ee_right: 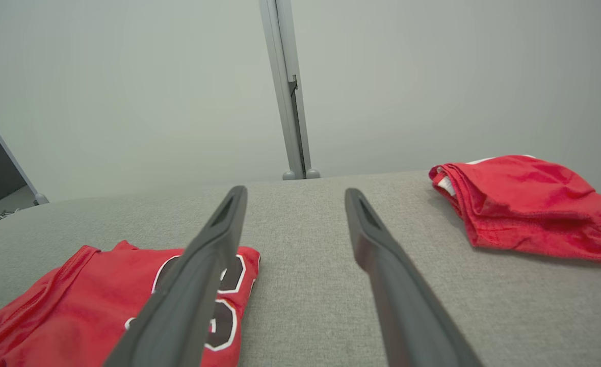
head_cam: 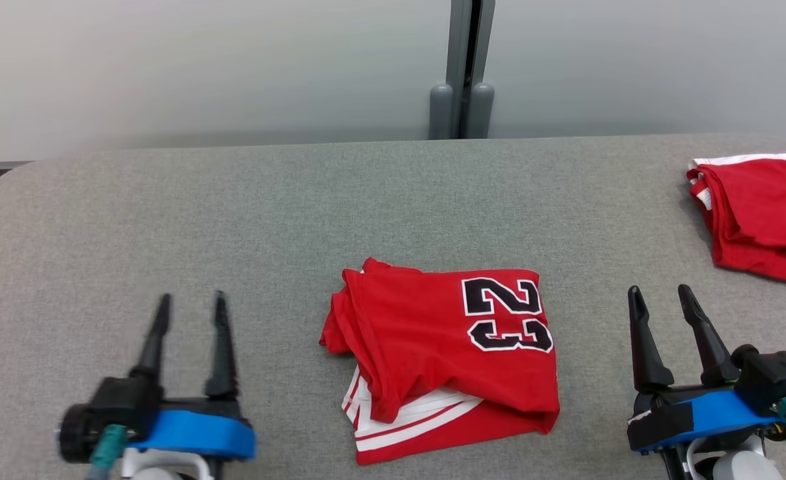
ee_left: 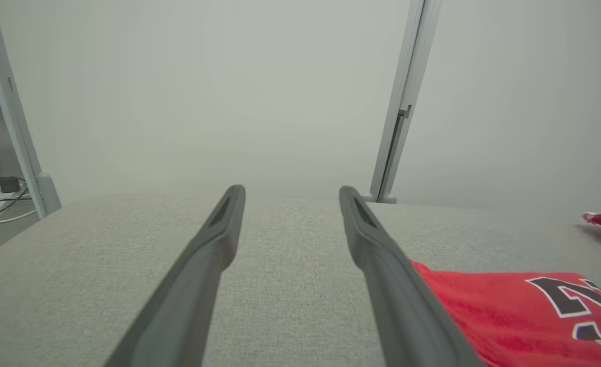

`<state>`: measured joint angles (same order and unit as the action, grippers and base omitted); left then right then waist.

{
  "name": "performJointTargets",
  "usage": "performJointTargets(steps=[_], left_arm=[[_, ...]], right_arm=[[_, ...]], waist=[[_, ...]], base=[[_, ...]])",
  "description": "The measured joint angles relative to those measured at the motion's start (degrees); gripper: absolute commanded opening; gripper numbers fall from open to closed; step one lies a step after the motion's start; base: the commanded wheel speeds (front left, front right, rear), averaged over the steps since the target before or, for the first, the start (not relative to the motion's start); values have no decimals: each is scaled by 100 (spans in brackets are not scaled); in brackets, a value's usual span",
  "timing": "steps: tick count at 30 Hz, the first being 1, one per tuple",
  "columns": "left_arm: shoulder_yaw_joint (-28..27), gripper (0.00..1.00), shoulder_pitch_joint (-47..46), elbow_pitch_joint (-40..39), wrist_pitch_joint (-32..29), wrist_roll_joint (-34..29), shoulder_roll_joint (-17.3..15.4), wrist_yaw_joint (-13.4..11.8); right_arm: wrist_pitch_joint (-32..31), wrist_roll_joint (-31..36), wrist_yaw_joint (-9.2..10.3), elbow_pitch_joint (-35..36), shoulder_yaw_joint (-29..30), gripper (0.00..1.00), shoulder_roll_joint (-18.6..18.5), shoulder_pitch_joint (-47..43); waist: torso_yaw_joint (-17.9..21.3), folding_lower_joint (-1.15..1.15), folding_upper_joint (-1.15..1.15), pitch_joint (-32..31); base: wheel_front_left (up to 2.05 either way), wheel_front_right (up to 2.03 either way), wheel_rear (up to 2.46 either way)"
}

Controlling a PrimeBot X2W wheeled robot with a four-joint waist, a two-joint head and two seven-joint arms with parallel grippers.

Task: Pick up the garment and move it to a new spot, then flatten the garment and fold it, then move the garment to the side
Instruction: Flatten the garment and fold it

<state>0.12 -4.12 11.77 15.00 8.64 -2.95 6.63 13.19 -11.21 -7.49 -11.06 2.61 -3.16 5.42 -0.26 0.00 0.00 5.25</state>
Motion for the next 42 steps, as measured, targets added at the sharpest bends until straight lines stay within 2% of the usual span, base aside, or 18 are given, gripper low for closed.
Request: performJointTargets(steps=[9,14,21,27,28,29,30,37,42], left_arm=[[1575,100,17,537,0,151,-21,64],[2472,100,-96,886,-34,448,-263,80],[3165,100,-189,1288,-112,829,-442,80],[3456,100,-349,1667,-75,1073,-466,80],[3492,83,-396,1746,-71,1110,-469,80],[3526,29,-438,1815,-69,1141,-469,80],[3542,0,-477,1869,-54,1180,-466,80],[3710,0,-650,1763,-9,1396,-522,80],[3902,0,-582,1418,-2,1513,-744,80]], right_arm=[[-59,10,0,8,-66,100,16,-16],[-77,7,0,-2,-120,100,21,-16],[-75,-11,0,-8,-149,100,22,-12],[-42,-46,0,-64,-166,100,22,19],[-37,-52,0,-73,-172,100,23,23],[-16,-53,0,-85,-176,100,23,25],[-8,-55,0,-96,-178,100,22,27],[48,-86,0,-147,-138,100,24,26],[56,-80,0,-194,-43,100,24,21]], waist=[[-5,0,0,-96],[50,0,0,-78],[165,0,0,21],[240,0,0,70],[248,0,0,73],[254,0,0,73],[257,0,0,72],[204,0,0,51],[117,0,0,42]], base=[[0,0,0],[0,0,0],[0,0,0],[0,0,0],[0,0,0],[0,0,0],[0,0,0],[0,0,0],[0,0,0]])
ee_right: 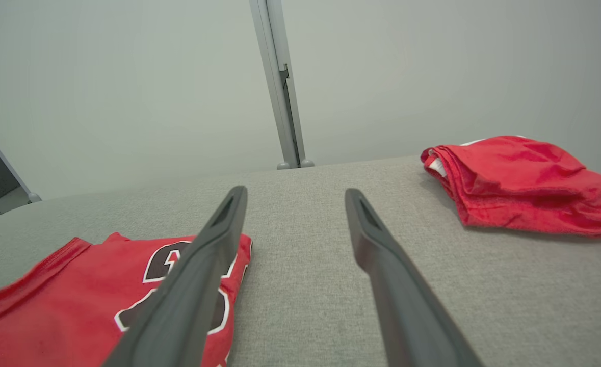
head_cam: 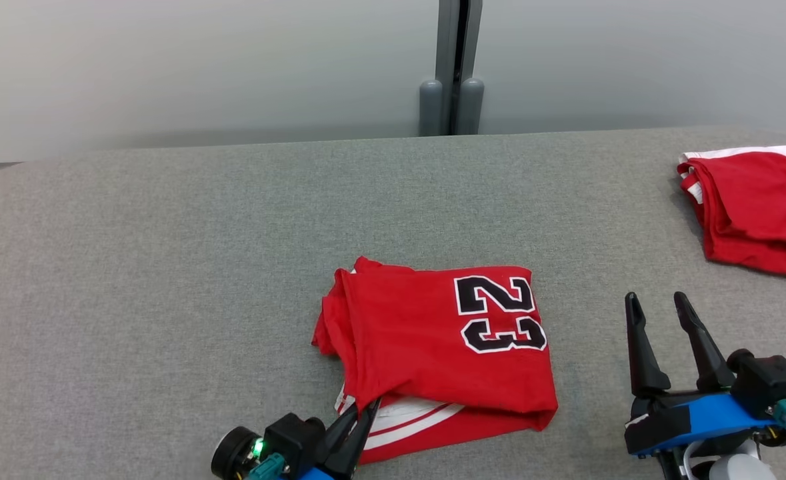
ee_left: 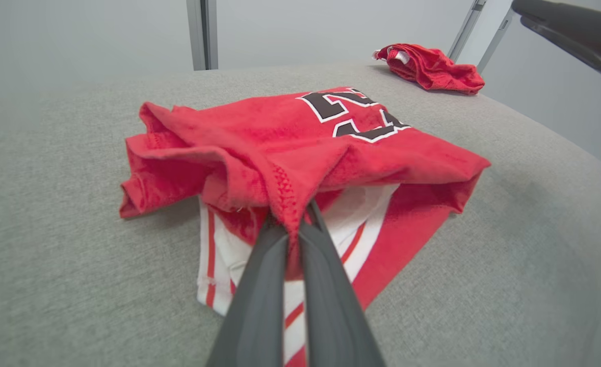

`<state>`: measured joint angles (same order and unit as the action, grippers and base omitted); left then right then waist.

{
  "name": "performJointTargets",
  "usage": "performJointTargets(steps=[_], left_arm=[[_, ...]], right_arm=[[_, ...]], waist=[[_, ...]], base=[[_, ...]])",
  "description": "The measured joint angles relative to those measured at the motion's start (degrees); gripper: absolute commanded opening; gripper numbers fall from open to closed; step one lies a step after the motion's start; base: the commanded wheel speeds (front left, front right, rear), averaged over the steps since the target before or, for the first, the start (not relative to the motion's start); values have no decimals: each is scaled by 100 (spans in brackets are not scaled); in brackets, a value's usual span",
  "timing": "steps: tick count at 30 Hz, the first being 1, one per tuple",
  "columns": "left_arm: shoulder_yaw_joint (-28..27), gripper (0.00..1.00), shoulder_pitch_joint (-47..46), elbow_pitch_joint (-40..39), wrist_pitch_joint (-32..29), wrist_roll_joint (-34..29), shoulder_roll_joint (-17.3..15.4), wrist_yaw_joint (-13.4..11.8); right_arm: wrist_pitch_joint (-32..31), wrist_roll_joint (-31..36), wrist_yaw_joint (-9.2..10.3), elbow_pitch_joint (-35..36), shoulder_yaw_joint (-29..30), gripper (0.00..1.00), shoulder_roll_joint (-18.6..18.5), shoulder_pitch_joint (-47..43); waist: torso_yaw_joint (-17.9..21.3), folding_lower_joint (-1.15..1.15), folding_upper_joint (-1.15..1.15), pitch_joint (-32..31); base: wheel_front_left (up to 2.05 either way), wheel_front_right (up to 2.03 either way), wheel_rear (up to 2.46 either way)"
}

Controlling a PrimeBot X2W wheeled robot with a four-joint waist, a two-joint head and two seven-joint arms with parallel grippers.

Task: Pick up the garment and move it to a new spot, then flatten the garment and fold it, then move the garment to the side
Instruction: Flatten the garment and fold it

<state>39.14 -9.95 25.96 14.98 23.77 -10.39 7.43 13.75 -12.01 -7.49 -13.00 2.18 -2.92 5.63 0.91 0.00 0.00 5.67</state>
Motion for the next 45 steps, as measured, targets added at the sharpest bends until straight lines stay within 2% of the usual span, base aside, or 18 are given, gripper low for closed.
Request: performJointTargets(steps=[8,9,10,18,20,24,28,34,37,45], left_arm=[[188,0,317,-252,-278,283,-327,1],[186,78,319,-256,-278,297,-325,0],[179,100,314,-260,-277,297,-316,-9],[-145,100,234,-777,-37,232,-245,-192],[-577,100,181,-1120,-7,186,-275,-413],[-1347,100,172,-1586,1,-12,-326,-644],[-1933,100,216,-1781,1,-188,-328,-748],[-2735,100,352,-1862,1,-376,-189,-840],[-3070,100,469,-1823,1,-431,-144,-811],[-3557,100,686,-1500,1,-762,43,-691]], right_arm=[[33,22,0,-115,142,100,-8,-3],[46,22,0,-131,143,100,-8,-2],[46,22,0,-149,140,100,-8,-2],[56,21,0,-227,156,100,-7,4],[76,21,0,-226,130,100,-5,23],[98,27,0,-182,85,100,-2,102],[104,27,0,-182,48,100,-2,133],[113,27,0,-180,3,100,0,148],[114,27,0,-177,-41,100,0,139],[120,26,0,-148,-151,100,0,40]], waist=[[-96,0,0,51],[-104,0,0,57],[-111,0,0,61],[-163,0,0,80],[-188,0,0,79],[-194,0,0,69],[-186,0,0,56],[-175,0,0,1],[-169,0,0,-40],[-180,0,0,-180]], base=[[0,0,0],[0,0,0],[0,0,0],[0,0,0],[0,0,0],[0,0,0],[0,0,0],[0,0,0],[0,0,0],[0,0,0]])
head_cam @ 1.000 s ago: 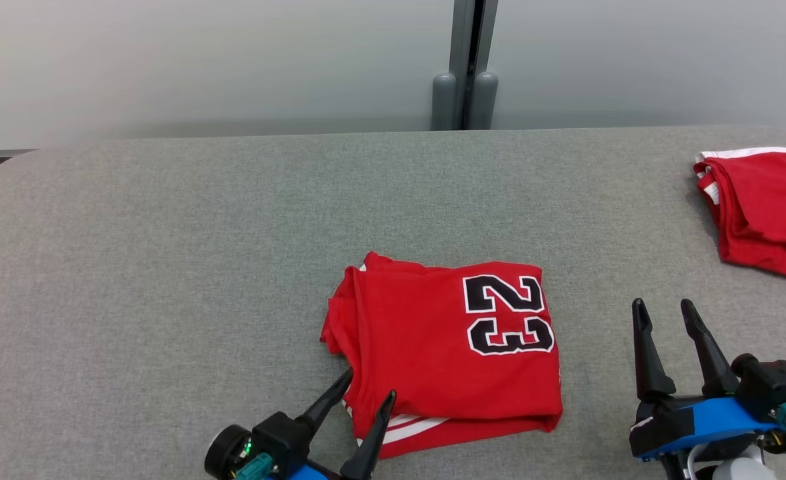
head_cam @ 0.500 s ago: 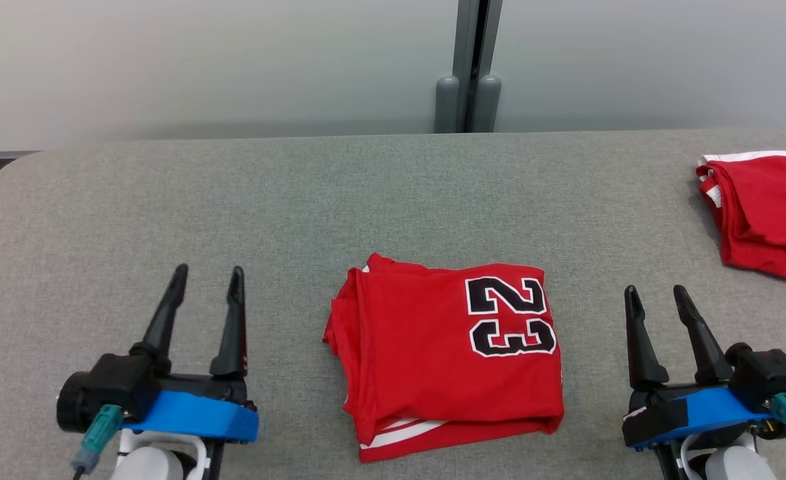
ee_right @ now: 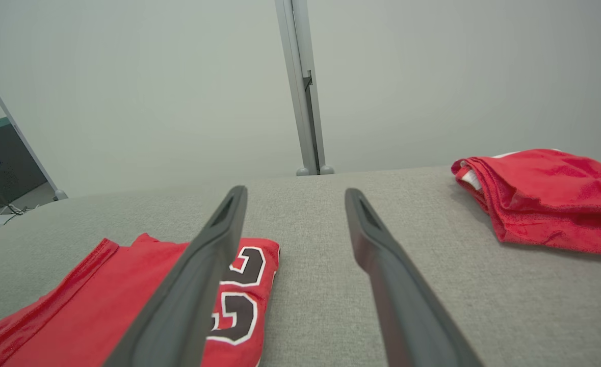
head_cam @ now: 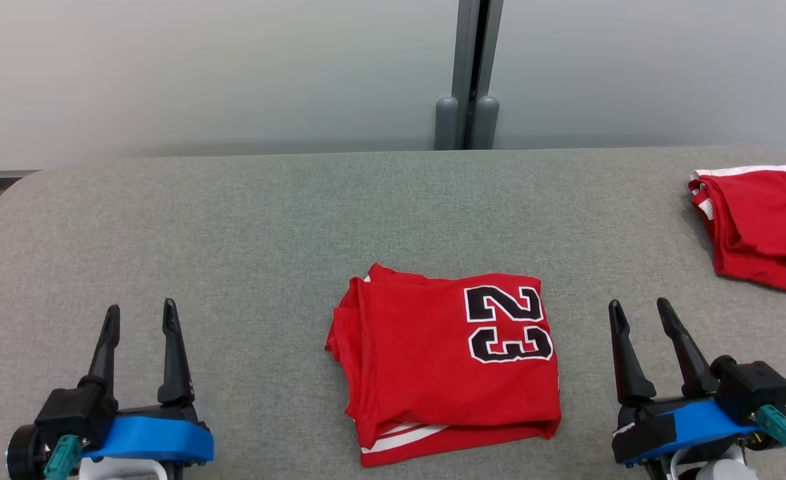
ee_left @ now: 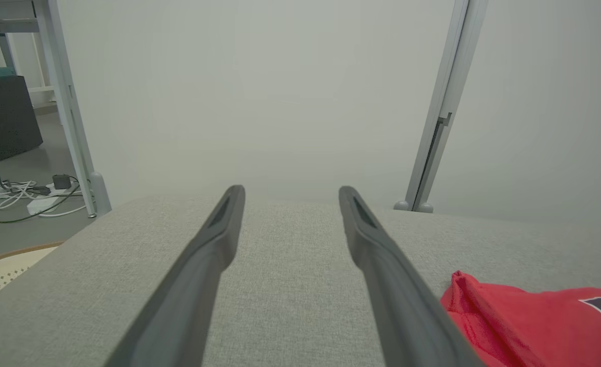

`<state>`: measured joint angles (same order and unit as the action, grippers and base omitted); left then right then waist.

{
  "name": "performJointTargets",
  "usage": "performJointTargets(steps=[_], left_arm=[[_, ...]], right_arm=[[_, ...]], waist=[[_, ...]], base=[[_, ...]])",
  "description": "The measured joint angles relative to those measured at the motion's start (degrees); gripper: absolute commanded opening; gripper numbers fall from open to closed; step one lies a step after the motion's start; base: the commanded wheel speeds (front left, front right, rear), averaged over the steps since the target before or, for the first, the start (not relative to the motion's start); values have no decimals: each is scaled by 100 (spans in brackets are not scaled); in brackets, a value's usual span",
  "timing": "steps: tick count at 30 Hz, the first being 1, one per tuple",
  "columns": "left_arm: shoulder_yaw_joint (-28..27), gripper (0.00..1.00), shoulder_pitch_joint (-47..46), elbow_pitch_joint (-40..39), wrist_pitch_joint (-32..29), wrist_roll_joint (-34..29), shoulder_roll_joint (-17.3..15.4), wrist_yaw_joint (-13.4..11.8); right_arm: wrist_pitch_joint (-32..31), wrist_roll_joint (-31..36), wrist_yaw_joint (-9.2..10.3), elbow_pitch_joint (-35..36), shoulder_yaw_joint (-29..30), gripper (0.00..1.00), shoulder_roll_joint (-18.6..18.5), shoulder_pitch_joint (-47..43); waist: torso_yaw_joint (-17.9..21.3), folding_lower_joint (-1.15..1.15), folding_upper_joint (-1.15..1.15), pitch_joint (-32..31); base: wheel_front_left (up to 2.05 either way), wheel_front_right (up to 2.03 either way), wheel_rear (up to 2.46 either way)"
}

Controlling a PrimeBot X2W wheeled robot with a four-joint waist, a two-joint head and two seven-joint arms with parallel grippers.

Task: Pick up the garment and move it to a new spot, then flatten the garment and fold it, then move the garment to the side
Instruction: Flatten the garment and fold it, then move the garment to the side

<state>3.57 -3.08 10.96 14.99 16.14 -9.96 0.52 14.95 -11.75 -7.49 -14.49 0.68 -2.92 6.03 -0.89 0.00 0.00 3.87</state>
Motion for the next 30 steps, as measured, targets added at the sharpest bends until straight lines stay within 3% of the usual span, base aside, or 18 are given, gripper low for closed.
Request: performJointTargets(steps=[9,30], left_arm=[[-232,100,191,138,0,-366,267,13],[-527,100,267,231,0,-711,453,202]], right_arm=[[-92,9,0,138,-44,100,4,-287],[-396,162,0,426,-3,100,4,-442]], waist=[[1,0,0,-135],[-22,-1,0,-229]], base=[[0,0,0],[0,0,0]])
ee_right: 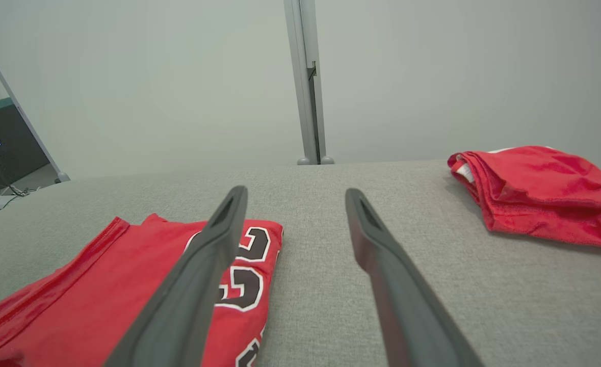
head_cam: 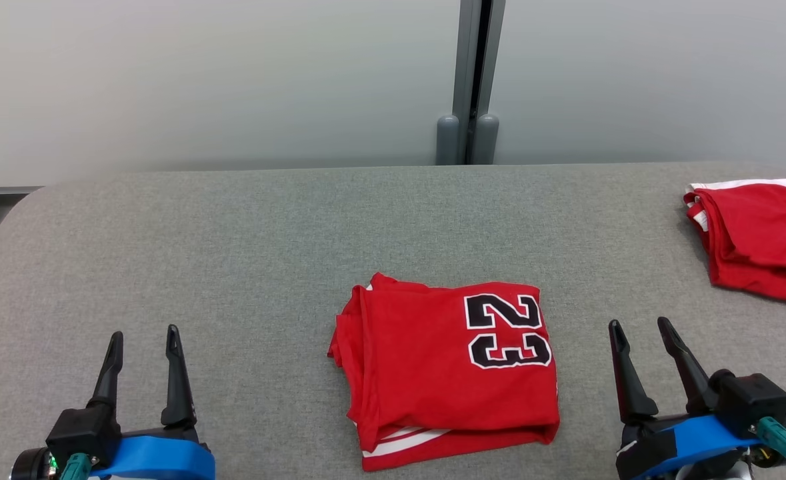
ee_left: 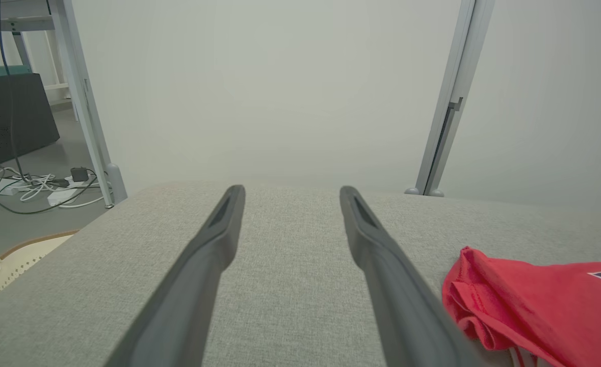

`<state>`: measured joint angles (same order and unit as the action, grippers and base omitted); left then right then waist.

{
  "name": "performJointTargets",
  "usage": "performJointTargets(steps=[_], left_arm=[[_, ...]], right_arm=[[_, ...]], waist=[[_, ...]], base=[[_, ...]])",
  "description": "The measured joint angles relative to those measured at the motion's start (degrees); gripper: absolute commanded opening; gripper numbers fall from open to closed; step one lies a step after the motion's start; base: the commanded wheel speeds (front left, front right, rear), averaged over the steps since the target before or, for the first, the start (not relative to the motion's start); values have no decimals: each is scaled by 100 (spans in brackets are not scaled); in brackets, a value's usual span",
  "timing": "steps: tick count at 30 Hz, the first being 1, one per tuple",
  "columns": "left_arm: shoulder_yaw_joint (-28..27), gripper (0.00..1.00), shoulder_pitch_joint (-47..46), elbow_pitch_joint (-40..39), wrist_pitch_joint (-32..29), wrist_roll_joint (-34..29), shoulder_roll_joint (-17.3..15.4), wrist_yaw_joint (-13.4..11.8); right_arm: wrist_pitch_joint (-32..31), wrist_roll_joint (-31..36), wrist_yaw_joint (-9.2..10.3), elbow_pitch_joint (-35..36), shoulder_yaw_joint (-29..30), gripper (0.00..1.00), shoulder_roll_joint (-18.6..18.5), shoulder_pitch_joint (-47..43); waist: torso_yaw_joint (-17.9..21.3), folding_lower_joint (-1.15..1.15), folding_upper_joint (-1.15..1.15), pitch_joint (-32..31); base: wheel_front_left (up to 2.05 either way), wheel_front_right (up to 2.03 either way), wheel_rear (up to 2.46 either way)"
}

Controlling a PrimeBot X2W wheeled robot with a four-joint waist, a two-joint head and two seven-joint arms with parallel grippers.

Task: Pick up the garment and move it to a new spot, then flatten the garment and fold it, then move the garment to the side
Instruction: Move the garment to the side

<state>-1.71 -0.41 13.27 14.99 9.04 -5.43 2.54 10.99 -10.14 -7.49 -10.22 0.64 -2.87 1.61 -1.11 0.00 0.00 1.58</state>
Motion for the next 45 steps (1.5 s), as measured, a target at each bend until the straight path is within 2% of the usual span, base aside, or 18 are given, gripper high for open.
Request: performJointTargets(steps=[5,10,15,19,30,37,38,39,40,41,45], left_arm=[[-70,100,-1,-13,0,-43,23,40],[-79,100,-92,-57,0,-75,52,78],[-60,100,-304,-85,0,-107,87,133],[-37,100,-433,-103,0,-121,132,149],[-112,100,-523,-130,0,-122,197,187],[-114,100,-597,-89,0,-151,216,203],[-116,100,-609,-80,0,-152,219,205],[-116,100,-625,-69,0,-152,220,212],[-118,100,-642,-66,0,-152,221,214],[-119,100,-657,-64,0,-152,223,233],[-127,100,-682,-71,0,-152,229,238]], right_arm=[[-32,58,0,-14,-37,100,0,146],[-255,111,0,-188,-289,100,-1,766],[-598,299,0,-739,-558,100,-3,1351],[-644,355,0,-1267,-586,100,-5,1581],[-491,399,0,-2525,-486,100,-34,1610],[-325,209,0,-3019,-798,100,-25,1611],[-327,122,0,-3095,-854,56,-25,1631],[-322,64,1,-3153,-912,27,-22,1664],[-256,26,1,-3184,-943,17,-23,1692],[-219,5,1,-3222,-971,0,-21,1717],[-54,-48,-1,-3367,-1000,0,-13,1892]], waist=[[5,0,0,39],[-6,1,0,152],[-105,1,0,325],[-242,1,0,463],[-388,1,0,718],[-382,1,0,752],[-379,1,0,756],[-376,1,0,760],[-374,1,0,766],[-371,1,0,777],[-326,1,0,831]], base=[[0,0,0],[0,0,0],[0,0,0],[0,0,0],[0,0,0],[0,0,0],[0,0,0],[0,0,0],[0,0,0],[0,0,0],[0,0,0]])
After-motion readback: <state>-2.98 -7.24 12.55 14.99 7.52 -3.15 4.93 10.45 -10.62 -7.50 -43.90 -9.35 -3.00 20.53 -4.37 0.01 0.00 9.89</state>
